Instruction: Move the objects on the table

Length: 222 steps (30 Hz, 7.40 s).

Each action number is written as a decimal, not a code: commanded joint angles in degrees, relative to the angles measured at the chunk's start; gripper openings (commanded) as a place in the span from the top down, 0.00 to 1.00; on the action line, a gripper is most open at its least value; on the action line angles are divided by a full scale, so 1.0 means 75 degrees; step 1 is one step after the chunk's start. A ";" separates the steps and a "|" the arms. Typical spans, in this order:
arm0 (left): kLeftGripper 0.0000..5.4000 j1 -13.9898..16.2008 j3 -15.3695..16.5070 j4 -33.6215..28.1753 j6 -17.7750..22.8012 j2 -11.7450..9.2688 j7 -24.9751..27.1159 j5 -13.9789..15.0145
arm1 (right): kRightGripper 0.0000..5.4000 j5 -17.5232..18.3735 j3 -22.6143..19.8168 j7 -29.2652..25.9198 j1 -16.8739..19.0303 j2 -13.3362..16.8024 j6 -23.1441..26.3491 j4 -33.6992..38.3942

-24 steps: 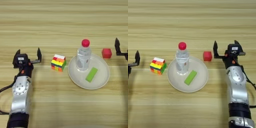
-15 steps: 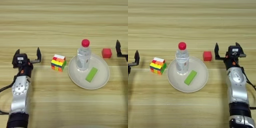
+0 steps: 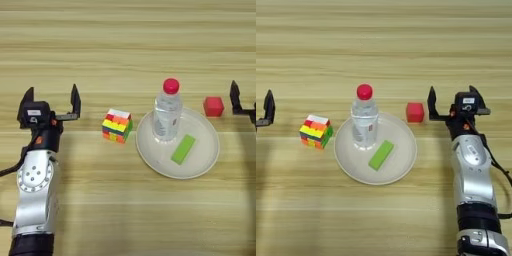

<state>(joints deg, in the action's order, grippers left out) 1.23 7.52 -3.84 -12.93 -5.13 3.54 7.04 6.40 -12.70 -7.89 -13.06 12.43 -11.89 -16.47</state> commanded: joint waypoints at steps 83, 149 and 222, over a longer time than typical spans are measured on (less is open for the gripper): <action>0.00 -0.1826 -0.3946 0.3226 -0.0474 0.1590 0.0393 -0.0913 | 0.00 -0.0021 0.0362 0.0007 -0.0128 -0.0186 -0.0091 -0.0250; 0.42 -0.0620 -0.1561 -0.1094 0.0567 0.0320 0.0318 -0.0653 | 0.00 0.0003 0.0414 0.0024 -0.0209 -0.0215 -0.0194 -0.0467; 0.00 -0.0626 -0.0360 0.2523 -0.0931 -0.0036 -0.0001 -0.0886 | 0.00 -0.0046 0.0431 0.0003 -0.0283 -0.0207 -0.0228 -0.0557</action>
<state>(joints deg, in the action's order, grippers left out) -4.13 5.29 17.31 -20.77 -5.52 3.62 0.42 6.23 -9.44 -7.92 -14.36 10.73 -13.18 -20.15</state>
